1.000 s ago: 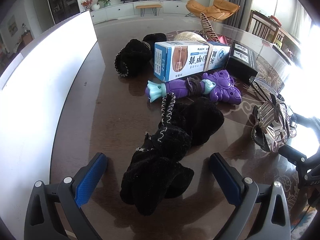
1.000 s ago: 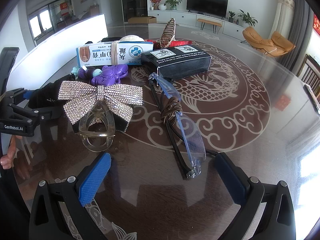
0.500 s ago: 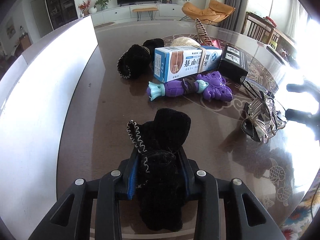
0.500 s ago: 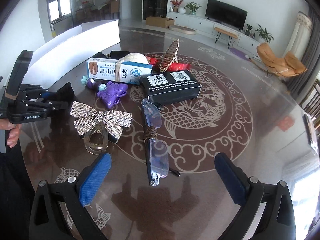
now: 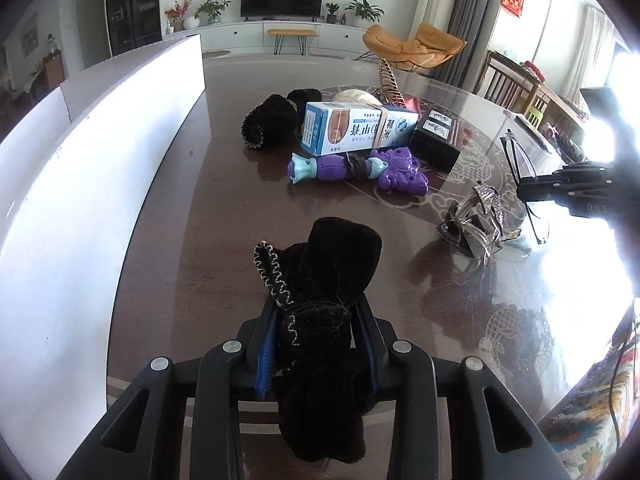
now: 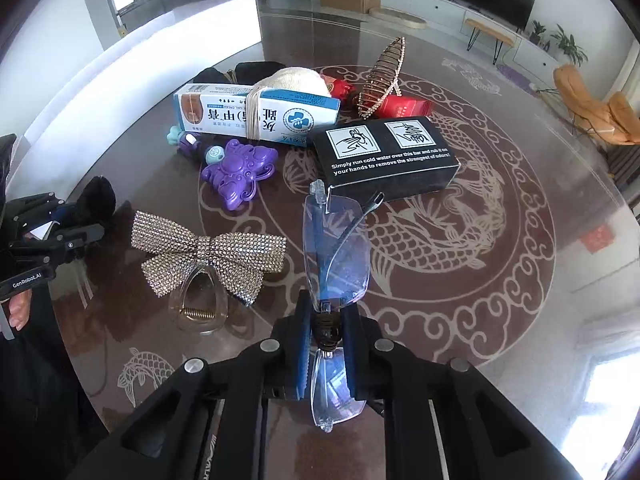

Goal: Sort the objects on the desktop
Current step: 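Close the right tool on the clear eyeglasses while the left tool lifts the glove, then carry the glasses with the right tool into the white bin while the left drops the glove there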

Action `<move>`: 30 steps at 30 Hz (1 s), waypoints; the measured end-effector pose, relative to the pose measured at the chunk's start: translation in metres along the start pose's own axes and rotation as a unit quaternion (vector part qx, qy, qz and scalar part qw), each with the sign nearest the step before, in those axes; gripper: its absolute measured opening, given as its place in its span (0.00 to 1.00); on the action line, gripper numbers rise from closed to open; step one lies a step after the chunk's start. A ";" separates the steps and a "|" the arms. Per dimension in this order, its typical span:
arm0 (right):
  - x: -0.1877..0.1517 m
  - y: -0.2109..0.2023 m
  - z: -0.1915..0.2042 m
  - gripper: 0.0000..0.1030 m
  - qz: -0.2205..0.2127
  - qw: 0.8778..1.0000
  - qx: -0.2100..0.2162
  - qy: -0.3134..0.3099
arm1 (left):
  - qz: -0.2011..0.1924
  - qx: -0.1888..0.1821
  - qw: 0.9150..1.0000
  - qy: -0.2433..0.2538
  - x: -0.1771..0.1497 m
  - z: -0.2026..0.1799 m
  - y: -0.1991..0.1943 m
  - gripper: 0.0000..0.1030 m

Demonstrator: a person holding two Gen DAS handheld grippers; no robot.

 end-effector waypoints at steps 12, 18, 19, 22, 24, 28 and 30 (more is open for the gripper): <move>0.144 -0.111 0.069 0.14 -0.102 0.994 0.016 -0.044 | -0.113 0.005 0.991 -0.066 0.082 0.090 -0.134 0.33; 0.252 -0.101 0.198 0.14 -0.158 0.975 0.140 -0.062 | -0.095 0.099 0.981 -0.134 0.088 0.219 -0.143 0.33; 0.264 -0.096 0.222 0.14 -0.161 0.971 0.164 -0.065 | -0.088 0.113 0.980 -0.142 0.086 0.236 -0.141 0.33; 0.288 -0.066 0.292 0.14 -0.151 0.962 0.211 -0.086 | -0.061 0.140 0.975 -0.159 0.076 0.273 -0.128 0.33; 0.294 -0.036 0.328 0.14 -0.123 0.963 0.221 -0.098 | -0.041 0.147 0.974 -0.167 0.067 0.286 -0.117 0.33; 0.288 0.032 0.369 0.15 -0.056 0.970 0.211 -0.108 | -0.007 0.165 0.966 -0.199 0.052 0.306 -0.096 0.37; 0.281 0.055 0.375 0.16 -0.040 0.972 0.209 -0.099 | -0.006 0.173 0.963 -0.208 0.046 0.311 -0.092 0.49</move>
Point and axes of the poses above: each gripper's, at about its wrist camera, not at the fingertips, and y roughly the way its jaws point, z to its left, x to its top, the point moved 7 cm from there along y, roughly the way its jaws point, and after that the axes turned 10 degrees about -y, right-handed, at the moved point
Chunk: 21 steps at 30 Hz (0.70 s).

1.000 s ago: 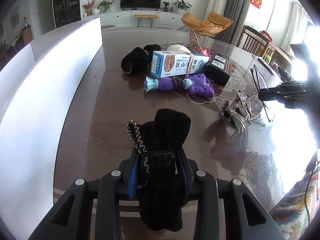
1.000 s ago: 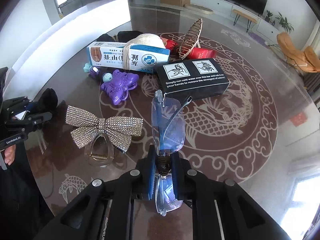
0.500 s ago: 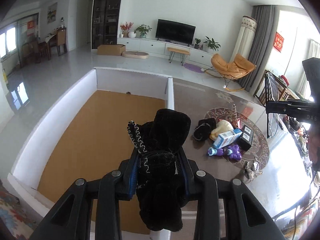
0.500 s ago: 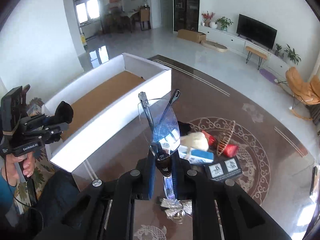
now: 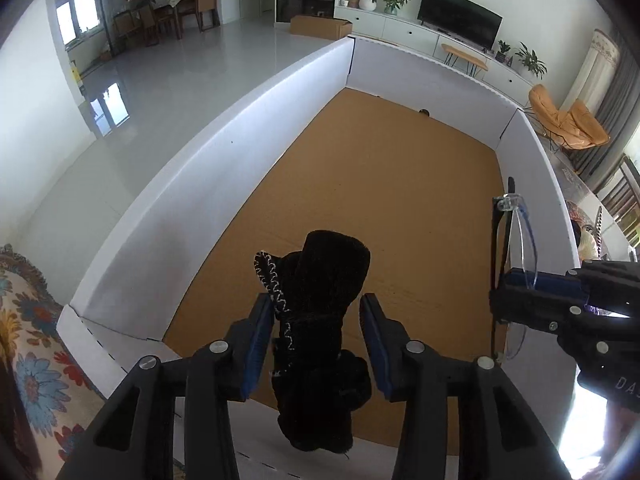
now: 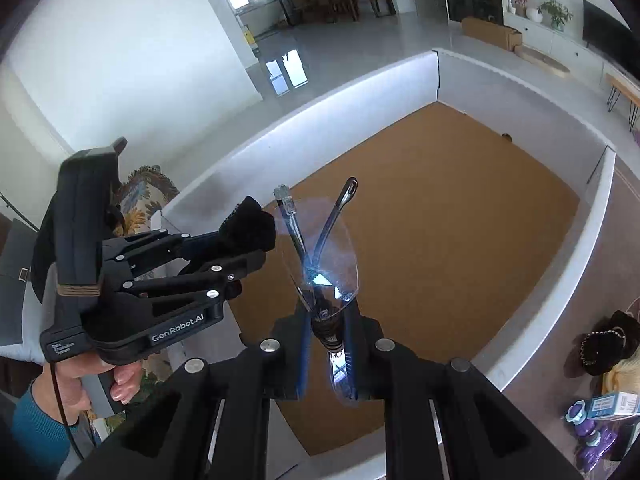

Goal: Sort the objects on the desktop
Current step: 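Carry the glasses with the right tool into the white bin while the left drops the glove there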

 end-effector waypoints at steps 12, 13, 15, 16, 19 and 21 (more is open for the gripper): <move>-0.050 -0.115 -0.031 0.96 -0.176 0.982 -0.069 -0.015 | -0.140 -0.029 0.987 0.067 -0.036 -0.067 -0.081 0.79; -0.065 -0.131 -0.036 1.00 -0.187 0.978 -0.088 -0.020 | -0.144 -0.044 0.986 0.078 -0.044 -0.084 -0.090 0.79; -0.099 -0.159 -0.049 1.00 -0.198 0.972 -0.128 -0.022 | -0.149 -0.082 0.980 0.103 -0.063 -0.121 -0.106 0.80; -0.118 -0.172 -0.057 1.00 -0.201 0.968 -0.149 -0.020 | -0.147 -0.101 0.977 0.117 -0.073 -0.139 -0.112 0.81; -0.184 -0.207 -0.082 1.00 -0.202 0.955 -0.215 -0.002 | -0.137 -0.150 0.967 0.154 -0.115 -0.188 -0.123 0.95; -0.232 -0.221 -0.103 1.00 -0.182 0.948 -0.262 0.017 | -0.124 -0.171 0.963 0.170 -0.141 -0.216 -0.119 0.97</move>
Point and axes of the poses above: each gripper's, at about its wrist camera, not at the fingertips, and y roughly the way its jaws point, z to its left, x to its top, the point moved 7 cm from there along y, roughly the way its jaws point, and after that the axes turned 10 degrees about -y, right-handed, at the moved point
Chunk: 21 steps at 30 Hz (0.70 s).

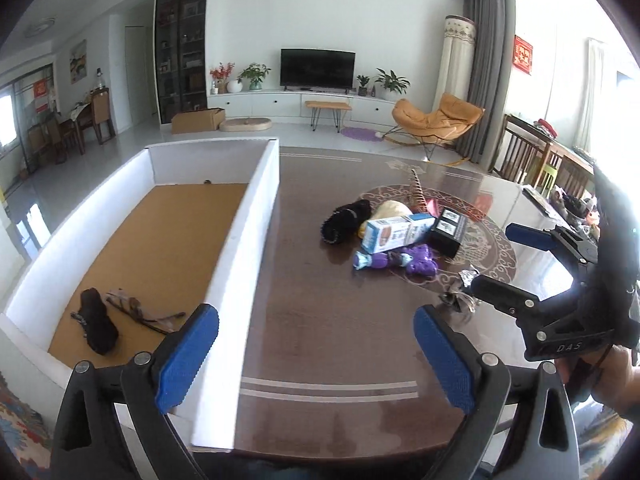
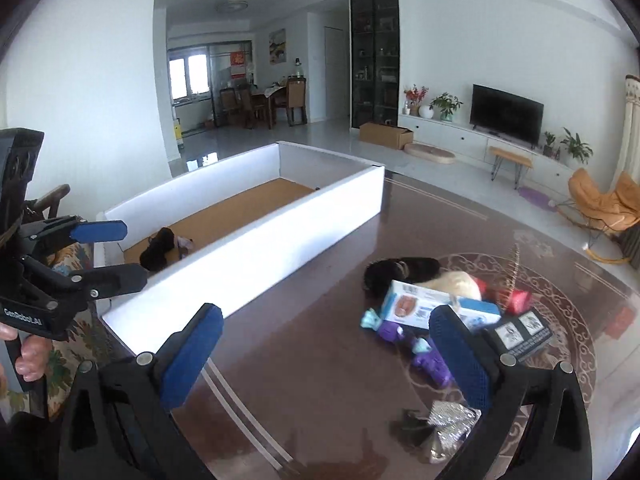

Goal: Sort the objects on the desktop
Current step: 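Carry the glasses with the right tool into the white bin while the left drops the glove there, then move the open right tool to the rhinestone bow hair clip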

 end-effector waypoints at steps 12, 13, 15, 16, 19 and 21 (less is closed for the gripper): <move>-0.166 -0.023 -0.063 1.00 0.180 0.980 -0.071 0.055 | 0.110 0.031 0.993 -0.012 -0.054 -0.051 0.120 0.97; -0.166 -0.019 -0.063 1.00 0.184 0.978 -0.074 0.057 | 0.114 0.036 0.993 -0.013 -0.054 -0.050 0.125 0.97; -0.167 -0.011 -0.059 1.00 0.191 0.977 -0.074 0.060 | 0.122 0.040 0.992 -0.020 -0.055 -0.046 0.136 0.97; -0.169 -0.007 -0.056 1.00 0.195 0.976 -0.069 0.059 | 0.124 0.040 0.991 -0.024 -0.055 -0.043 0.139 0.97; -0.167 -0.003 -0.050 1.00 0.190 0.978 -0.064 0.058 | 0.113 0.050 0.992 -0.021 -0.054 -0.038 0.146 0.97; -0.166 0.001 -0.049 1.00 0.190 0.978 -0.059 0.062 | 0.099 0.059 0.993 -0.010 -0.054 -0.037 0.150 0.97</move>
Point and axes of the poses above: each gripper's, at about its wrist camera, not at the fingertips, and y roughly the way its jaws point, z to its left, x to its top, the point moved 7 cm from there along y, roughly the way its jaws point, and after that the axes turned 10 degrees about -y, right-handed, at the moved point
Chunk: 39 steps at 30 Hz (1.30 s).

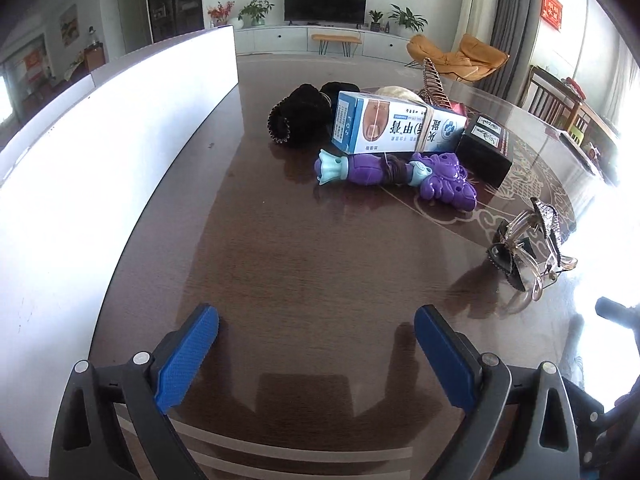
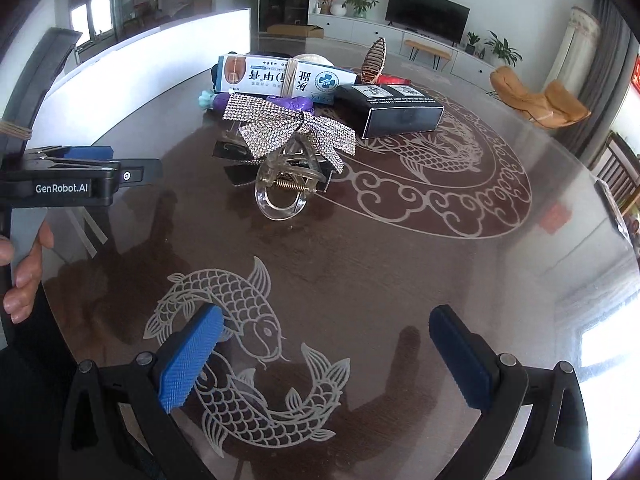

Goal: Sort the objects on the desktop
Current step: 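Move the open right tool to the rhinestone bow hair clip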

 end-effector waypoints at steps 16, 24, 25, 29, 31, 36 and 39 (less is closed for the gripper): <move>0.019 0.015 0.008 1.00 0.035 0.996 -0.001 0.087 | -0.002 0.004 1.000 0.014 0.000 -0.002 0.000 1.00; 0.034 0.024 0.003 1.00 0.027 0.993 -0.020 0.111 | -0.002 0.004 1.000 0.014 0.000 -0.003 0.000 1.00; 0.036 0.025 0.001 1.00 0.026 0.993 -0.021 0.112 | -0.002 0.004 1.000 0.014 0.000 -0.003 0.000 1.00; 0.041 0.031 -0.009 1.00 0.024 0.992 -0.026 0.120 | -0.002 0.004 1.000 0.014 0.001 -0.003 0.000 1.00; 0.044 0.035 -0.015 1.00 0.024 0.992 -0.029 0.124 | -0.002 0.004 1.000 0.014 0.001 -0.003 0.000 1.00; 0.050 0.045 -0.043 1.00 0.022 0.990 -0.037 0.135 | -0.002 0.002 1.000 0.016 0.000 -0.004 -0.001 1.00; 0.047 0.047 -0.064 1.00 0.025 0.987 -0.048 0.151 | -0.002 0.002 1.000 0.016 0.000 -0.004 -0.002 1.00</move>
Point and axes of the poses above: each gripper's, at about its wrist camera, not at the fingertips, and y roughly the way its jaws point, z to its left, x to its top, the point moved 7 cm from there along y, roughly the way its jaws point, and after that the axes turned 10 degrees about -y, right-handed, at the moved point
